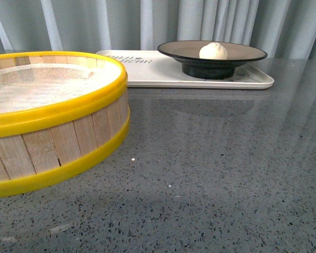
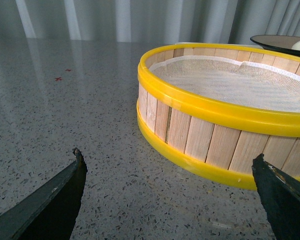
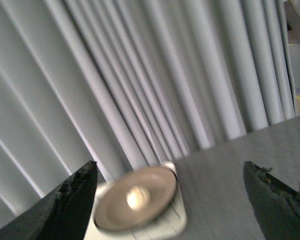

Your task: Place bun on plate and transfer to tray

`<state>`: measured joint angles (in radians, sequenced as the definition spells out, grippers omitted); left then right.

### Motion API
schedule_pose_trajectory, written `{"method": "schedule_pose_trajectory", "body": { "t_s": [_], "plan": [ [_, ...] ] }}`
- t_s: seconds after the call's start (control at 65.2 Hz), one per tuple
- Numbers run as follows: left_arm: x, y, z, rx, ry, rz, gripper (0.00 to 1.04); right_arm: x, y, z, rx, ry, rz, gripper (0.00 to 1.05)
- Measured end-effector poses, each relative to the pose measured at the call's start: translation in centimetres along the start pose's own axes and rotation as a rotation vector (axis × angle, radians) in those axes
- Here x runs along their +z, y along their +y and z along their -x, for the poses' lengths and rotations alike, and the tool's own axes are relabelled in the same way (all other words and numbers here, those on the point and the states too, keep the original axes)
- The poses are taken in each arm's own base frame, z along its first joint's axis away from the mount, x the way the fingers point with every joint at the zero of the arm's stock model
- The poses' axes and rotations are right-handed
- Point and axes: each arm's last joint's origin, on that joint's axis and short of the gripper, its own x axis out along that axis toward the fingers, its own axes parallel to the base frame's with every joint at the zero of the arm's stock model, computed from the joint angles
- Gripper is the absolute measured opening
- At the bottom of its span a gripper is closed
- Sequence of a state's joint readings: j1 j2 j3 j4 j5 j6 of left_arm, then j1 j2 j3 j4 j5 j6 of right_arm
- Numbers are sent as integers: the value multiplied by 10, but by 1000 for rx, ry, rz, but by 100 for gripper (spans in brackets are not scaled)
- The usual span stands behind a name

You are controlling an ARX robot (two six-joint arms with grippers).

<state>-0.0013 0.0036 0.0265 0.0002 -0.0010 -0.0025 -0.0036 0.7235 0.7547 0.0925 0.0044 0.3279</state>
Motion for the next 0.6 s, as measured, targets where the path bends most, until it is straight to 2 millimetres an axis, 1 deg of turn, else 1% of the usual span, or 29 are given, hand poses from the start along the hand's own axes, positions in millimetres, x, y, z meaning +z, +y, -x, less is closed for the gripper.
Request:
{"method": "schedule_pose_trajectory", "body": {
  "t_s": [0.015,0.031,0.061,0.107,0.184,0.2,0.276,0.338,0.368,0.414,0.599],
  "plan": [
    [0,0,0,0,0,0,98,-6,-2,4,-4,33,65,78],
    [0,0,0,0,0,0,98,-9,-3,6,-7,44,78,76],
    [0,0,0,0,0,0,98,-21,-7,11,-9,71,168,69],
    [0,0,0,0,0,0,98,-33,-11,14,-11,89,213,61],
    [0,0,0,0,0,0,98,-61,-20,20,-17,123,278,45],
    [0,0,0,0,0,0,98,-70,-23,22,-18,133,289,39],
    [0,0,0,0,0,0,98,-85,-29,29,-16,136,307,25],
    [0,0,0,0,0,0,98,-93,-31,34,-14,127,314,14],
    [0,0,0,0,0,0,98,-96,-32,36,-13,124,315,11],
    [0,0,0,0,-1,0,98,-102,-34,39,-13,122,317,2],
    [0,0,0,0,0,0,98,-124,-42,49,-15,133,323,2]
  ]
}}
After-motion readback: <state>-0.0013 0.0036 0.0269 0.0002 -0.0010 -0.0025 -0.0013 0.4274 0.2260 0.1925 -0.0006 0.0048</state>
